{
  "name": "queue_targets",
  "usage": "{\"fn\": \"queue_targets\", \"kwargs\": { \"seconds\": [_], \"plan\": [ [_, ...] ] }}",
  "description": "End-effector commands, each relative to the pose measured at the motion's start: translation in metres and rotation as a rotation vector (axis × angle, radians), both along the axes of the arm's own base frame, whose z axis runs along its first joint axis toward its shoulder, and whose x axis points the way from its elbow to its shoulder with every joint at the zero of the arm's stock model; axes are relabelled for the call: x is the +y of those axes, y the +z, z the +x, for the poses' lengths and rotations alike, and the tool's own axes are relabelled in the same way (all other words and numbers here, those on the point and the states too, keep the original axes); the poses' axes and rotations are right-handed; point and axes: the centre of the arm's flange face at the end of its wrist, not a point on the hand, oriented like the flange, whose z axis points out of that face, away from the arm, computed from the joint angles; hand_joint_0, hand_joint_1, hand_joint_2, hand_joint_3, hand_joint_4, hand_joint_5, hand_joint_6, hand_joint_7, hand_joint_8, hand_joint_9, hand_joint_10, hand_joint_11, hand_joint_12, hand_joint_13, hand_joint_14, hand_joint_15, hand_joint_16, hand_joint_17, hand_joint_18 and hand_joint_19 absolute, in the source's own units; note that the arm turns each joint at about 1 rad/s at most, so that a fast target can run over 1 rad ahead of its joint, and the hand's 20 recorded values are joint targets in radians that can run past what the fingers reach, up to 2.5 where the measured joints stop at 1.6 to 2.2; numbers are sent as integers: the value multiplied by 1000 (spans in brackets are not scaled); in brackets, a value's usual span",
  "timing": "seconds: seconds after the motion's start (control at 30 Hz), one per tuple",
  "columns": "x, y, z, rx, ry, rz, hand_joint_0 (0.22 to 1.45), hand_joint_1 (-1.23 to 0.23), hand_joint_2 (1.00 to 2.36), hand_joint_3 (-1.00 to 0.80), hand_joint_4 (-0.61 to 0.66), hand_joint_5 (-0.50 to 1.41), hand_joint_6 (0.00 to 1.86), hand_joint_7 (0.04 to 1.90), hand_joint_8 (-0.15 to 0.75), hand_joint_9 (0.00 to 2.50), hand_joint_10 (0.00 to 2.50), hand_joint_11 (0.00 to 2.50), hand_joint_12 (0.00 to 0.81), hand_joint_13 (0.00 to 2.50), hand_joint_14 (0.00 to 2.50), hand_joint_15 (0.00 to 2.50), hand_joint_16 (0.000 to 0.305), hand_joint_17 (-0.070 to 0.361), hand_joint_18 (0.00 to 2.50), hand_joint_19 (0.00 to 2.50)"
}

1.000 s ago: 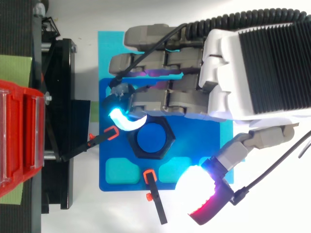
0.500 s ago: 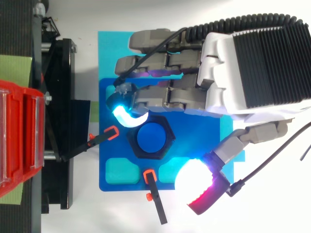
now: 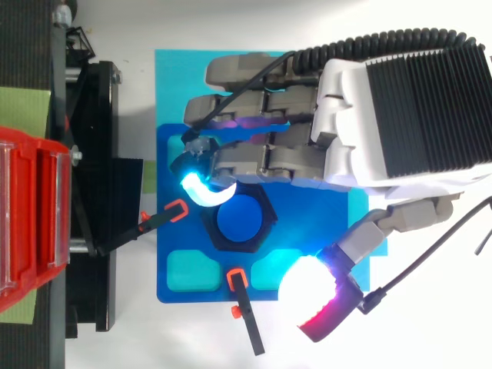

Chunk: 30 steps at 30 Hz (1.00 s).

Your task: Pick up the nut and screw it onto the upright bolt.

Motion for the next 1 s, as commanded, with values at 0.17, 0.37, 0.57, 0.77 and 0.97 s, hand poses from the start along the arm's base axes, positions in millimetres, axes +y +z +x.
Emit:
{"fn": "queue_targets", "kwargs": {
  "seconds": [0.17, 0.37, 0.57, 0.77, 0.97],
  "plan": [
    [0, 0, -1, 6, 0, 0, 464, -326, 1000, -500, 277, -71, 504, 837, 295, 811, 0, 0, 396, 358, 0, 0, 53, 120, 213, 24],
    [-1, -1, -1, 9, -1, 0, 469, -329, 1000, -500, 295, -30, 505, 960, 297, 915, 0, 0, 389, 406, 0, 0, 52, 117, 263, 32],
    [-6, 0, -2, 9, -9, -3, 479, -336, 1000, -500, 280, 9, 505, 1064, 291, 1087, 0, 0, 371, 505, 0, 0, 49, 110, 349, 58],
    [-13, -1, -3, 12, -18, -3, 490, -353, 1000, -500, 230, 47, 506, 1170, 270, 1285, 0, 25, 341, 654, 0, 0, 44, 100, 499, 86],
    [-17, 0, -4, 18, -24, -3, 498, -369, 1000, -500, 183, 79, 505, 1265, 247, 1528, 3, 83, 311, 842, 0, 0, 39, 88, 708, 158]
  ]
}}
